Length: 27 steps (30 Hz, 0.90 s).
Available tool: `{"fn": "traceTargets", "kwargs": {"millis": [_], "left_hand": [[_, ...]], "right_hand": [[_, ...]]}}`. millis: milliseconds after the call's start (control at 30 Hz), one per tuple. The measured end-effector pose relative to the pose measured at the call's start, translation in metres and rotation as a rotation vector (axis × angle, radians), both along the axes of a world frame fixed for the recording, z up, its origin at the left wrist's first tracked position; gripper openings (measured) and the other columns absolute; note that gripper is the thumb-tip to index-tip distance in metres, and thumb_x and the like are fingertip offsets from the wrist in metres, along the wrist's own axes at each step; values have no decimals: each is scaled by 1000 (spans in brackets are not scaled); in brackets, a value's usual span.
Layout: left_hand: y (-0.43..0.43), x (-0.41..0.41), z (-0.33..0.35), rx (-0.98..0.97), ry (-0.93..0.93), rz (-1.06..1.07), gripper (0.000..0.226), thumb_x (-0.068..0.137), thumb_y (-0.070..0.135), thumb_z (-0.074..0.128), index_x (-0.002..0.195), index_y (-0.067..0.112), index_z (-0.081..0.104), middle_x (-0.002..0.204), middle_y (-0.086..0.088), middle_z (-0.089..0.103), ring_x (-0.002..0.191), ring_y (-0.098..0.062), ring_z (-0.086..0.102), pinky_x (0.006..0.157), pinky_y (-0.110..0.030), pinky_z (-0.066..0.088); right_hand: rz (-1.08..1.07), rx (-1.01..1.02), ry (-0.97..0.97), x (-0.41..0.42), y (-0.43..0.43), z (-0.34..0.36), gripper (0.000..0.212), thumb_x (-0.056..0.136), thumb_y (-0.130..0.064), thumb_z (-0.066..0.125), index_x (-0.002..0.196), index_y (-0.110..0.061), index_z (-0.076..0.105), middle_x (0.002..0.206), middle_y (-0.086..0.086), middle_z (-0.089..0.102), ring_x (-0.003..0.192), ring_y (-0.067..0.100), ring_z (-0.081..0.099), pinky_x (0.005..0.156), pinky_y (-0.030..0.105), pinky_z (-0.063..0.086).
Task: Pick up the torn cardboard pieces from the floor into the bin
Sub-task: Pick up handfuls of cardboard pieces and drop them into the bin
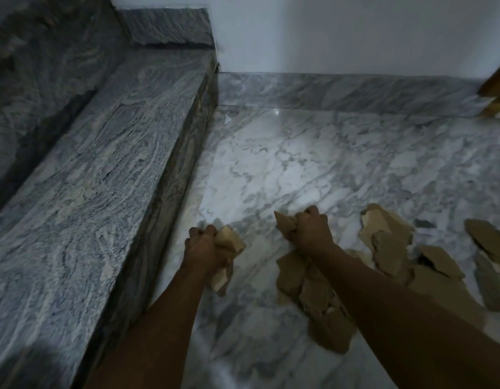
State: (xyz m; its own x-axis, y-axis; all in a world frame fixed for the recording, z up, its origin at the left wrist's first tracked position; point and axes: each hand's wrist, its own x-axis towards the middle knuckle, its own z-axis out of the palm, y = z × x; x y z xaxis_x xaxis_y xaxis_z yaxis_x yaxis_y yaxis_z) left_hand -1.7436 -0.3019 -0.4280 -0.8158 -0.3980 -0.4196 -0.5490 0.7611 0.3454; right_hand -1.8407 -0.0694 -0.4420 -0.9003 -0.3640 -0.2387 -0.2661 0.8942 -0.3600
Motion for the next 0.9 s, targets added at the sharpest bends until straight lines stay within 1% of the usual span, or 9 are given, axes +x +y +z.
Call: {"fn": "traceTargets", "kwargs": {"millis": [133,233,367,467,567,667,767,833,900], "left_hand": [[2,-2,2,156,3,117,51,64,23,79,107,15,52,110,-16,57,101,-36,60,84,-41,55],[0,-3,-3,85,-17,86,59,69,23,82,117,15,50,115,-16,61,106,-36,59,84,-37,51],[6,-1,-3,-12,-15,138,62,67,32,82,122,16,59,120,-14,62,113,-32,58,87,-32,49],[15,2,2,-108,-38,120,59,68,32,80,120,11,62,122,-16,61,115,-31,57,91,-35,51],[24,-1,8,-116,-72,127,63,71,32,80,124,10,54,122,-19,61,115,-36,59,90,-38,50],[30,-2,14,-86,-92,156,70,70,33,81,125,9,45,121,-20,59,114,-38,58,86,-39,49],[27,0,16,-1,-72,126,70,67,32,86,122,12,49,115,-18,63,109,-36,60,80,-35,46],[27,1,23,77,-85,56,54,67,31,89,111,11,65,102,-12,70,95,-28,65,73,-30,48],[38,3,33,323,-74,20,28,69,22,89,90,9,75,74,0,72,70,-13,66,58,-22,48]], "right_hand": [[-206,-256,-101,6,0,0,42,91,-43,56,102,-3,57,96,18,63,92,36,60,69,32,36],[-206,-307,-147,6,3,11,38,87,-30,69,112,-6,52,90,12,57,82,30,58,66,28,36],[-151,-294,-99,-9,32,38,27,73,-26,86,69,-12,63,60,-5,59,60,12,59,57,26,40],[-192,-288,-144,-19,72,76,29,65,-33,92,61,-17,68,41,-14,56,43,-2,56,54,24,50],[-122,-158,-265,-22,103,94,28,66,-31,92,74,-11,74,59,-1,64,54,9,58,56,25,47],[20,34,-358,-6,108,74,25,74,-24,86,65,-9,68,68,13,60,62,16,53,54,25,36],[75,132,-258,18,102,34,16,70,-22,85,79,-12,76,93,15,61,75,25,57,62,25,41],[30,96,-165,28,99,21,19,68,-20,84,84,-15,75,95,11,58,81,30,60,69,30,48],[-8,14,-173,31,96,20,20,70,-16,82,85,-17,70,90,10,67,83,29,66,70,34,52]]}}
